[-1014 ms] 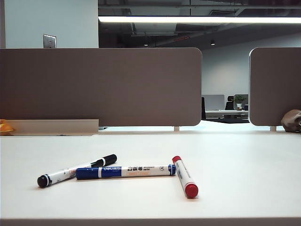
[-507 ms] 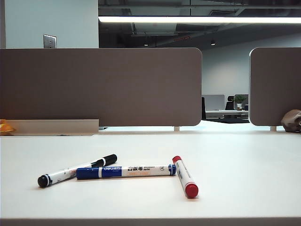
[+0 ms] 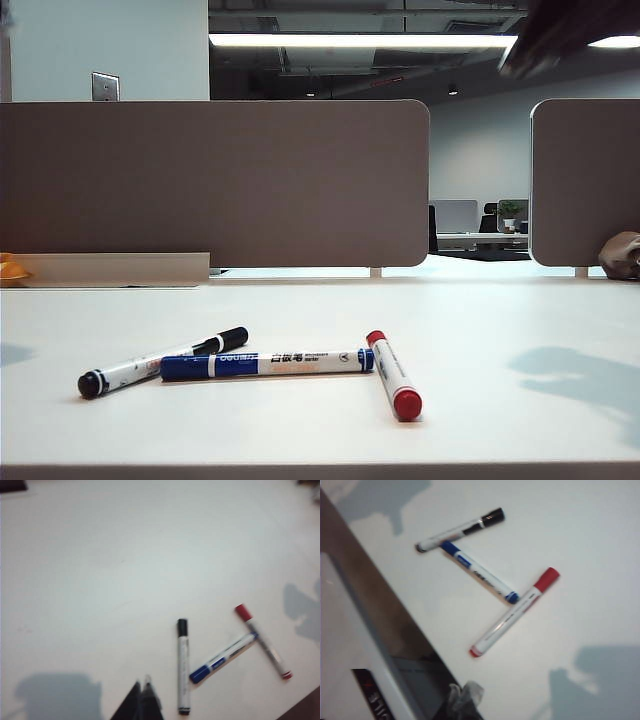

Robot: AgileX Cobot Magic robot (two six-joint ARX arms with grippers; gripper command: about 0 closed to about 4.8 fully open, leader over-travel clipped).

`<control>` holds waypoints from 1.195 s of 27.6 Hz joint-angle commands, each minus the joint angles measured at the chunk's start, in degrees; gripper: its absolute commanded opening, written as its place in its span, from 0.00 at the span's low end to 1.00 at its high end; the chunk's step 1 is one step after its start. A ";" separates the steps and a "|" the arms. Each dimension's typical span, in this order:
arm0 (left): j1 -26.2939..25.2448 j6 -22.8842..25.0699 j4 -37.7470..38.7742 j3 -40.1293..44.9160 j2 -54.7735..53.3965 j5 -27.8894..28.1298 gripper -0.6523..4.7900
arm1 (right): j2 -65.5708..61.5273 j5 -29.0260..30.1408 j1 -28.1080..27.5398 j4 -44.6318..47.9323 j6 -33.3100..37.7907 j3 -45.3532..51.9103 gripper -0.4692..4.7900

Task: Pick up the markers one by one and line them up horizontally in a straight line on the table.

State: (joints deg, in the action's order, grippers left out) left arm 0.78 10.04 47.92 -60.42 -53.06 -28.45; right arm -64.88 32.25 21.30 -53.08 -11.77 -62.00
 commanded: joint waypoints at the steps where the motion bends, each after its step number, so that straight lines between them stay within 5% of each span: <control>1: 2.69 2.58 1.81 -0.33 -1.97 2.21 0.11 | -5.60 -5.95 3.32 1.01 -0.44 -2.56 0.10; 10: 6.62 5.07 6.45 -0.31 -2.86 13.66 0.11 | -18.14 -13.35 8.04 3.72 -0.46 -6.78 0.16; 33: 6.62 6.10 13.03 -0.31 -2.86 14.27 0.11 | -32.37 -23.80 19.17 5.33 4.52 -7.54 0.42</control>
State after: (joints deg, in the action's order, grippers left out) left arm 7.33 15.84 60.53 -60.53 -56.10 -13.89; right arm -97.43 8.78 40.51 -48.34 -8.38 -69.19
